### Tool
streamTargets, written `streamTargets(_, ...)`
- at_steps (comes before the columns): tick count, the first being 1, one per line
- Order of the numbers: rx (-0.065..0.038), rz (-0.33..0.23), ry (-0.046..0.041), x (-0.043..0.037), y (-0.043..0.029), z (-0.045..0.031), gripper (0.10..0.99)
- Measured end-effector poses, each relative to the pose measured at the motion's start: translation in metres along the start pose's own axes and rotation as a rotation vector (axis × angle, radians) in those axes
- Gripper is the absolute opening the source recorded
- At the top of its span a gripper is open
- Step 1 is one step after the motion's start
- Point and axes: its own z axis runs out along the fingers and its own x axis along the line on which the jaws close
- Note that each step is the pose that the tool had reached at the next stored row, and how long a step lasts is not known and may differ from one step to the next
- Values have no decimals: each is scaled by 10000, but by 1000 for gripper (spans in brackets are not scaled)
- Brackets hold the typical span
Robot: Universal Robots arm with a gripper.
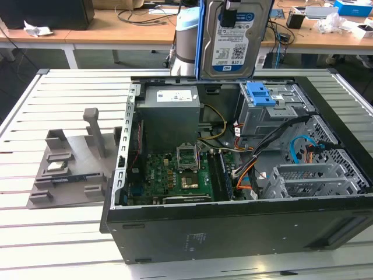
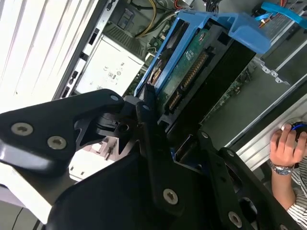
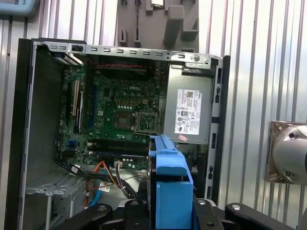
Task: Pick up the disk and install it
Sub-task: 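Pick up the disk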
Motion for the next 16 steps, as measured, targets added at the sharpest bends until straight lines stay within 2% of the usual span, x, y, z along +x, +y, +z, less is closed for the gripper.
streamTargets(16, -1, 1, 18, 183, 15, 14, 369)
